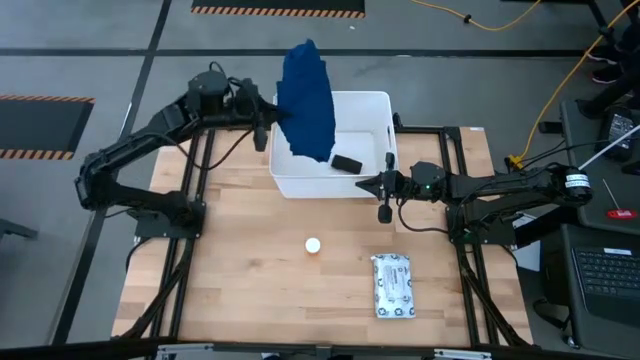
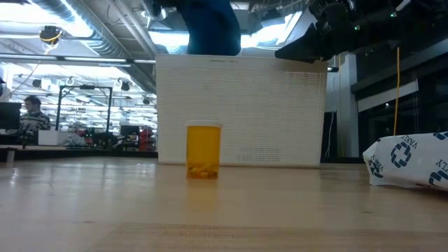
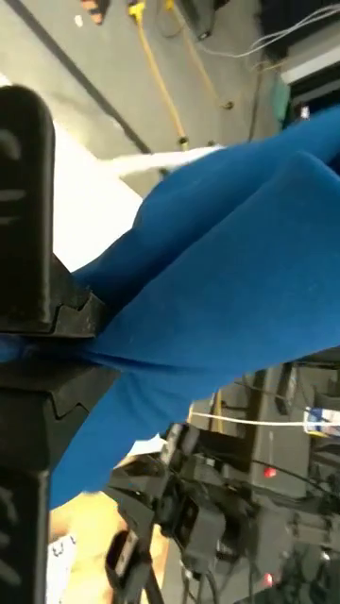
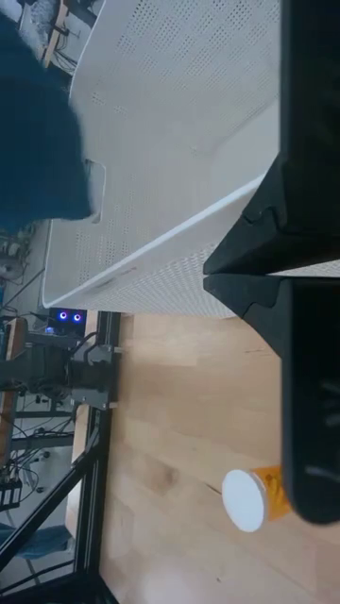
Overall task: Pick & place medical supplies in basket/bin
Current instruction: Put the blue gown into the white bin
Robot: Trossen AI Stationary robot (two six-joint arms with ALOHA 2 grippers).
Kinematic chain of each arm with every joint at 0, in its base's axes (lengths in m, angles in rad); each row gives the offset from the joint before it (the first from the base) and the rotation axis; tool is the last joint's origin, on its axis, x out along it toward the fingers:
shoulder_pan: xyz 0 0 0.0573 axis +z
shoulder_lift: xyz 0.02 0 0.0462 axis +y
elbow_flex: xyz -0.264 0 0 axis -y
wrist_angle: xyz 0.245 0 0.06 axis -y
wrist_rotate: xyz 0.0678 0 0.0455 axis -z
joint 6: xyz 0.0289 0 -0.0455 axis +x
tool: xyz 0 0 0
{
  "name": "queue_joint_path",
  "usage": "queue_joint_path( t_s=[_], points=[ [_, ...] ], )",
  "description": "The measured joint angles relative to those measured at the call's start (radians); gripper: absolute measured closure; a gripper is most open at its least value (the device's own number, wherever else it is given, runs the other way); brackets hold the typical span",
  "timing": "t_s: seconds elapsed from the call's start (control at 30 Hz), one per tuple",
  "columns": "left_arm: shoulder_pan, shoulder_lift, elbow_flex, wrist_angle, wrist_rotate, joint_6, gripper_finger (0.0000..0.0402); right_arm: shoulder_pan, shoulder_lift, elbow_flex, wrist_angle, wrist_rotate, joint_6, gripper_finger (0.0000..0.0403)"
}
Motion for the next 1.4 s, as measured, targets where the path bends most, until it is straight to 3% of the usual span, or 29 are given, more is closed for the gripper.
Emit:
queue_joint_path(
  t_s=[0.33,0.5,0.77,1.03,1.4],
  points=[
    [0.078,0.115,0.000,-0.024,0.021,-0.040,0.0393,0.000,0.000,0.000,0.000,-0.001,-0.026,0.0395],
    [0.104,0.176,0.000,-0.081,0.022,-0.134,0.0393,0.000,0.000,0.000,0.000,-0.001,-0.045,0.0395],
    [0.112,0.259,0.000,-0.131,0.079,-0.245,0.0393,0.000,0.000,0.000,0.000,-0.001,-0.045,0.0395],
    [0.111,0.311,0.000,-0.191,0.071,-0.317,0.0393,0.000,0.000,0.000,0.000,-0.001,-0.045,0.0395],
    [0.111,0.394,-0.001,-0.202,0.085,-0.330,0.0390,0.000,0.000,0.000,0.000,0.000,-0.048,0.0395]
  ],
)
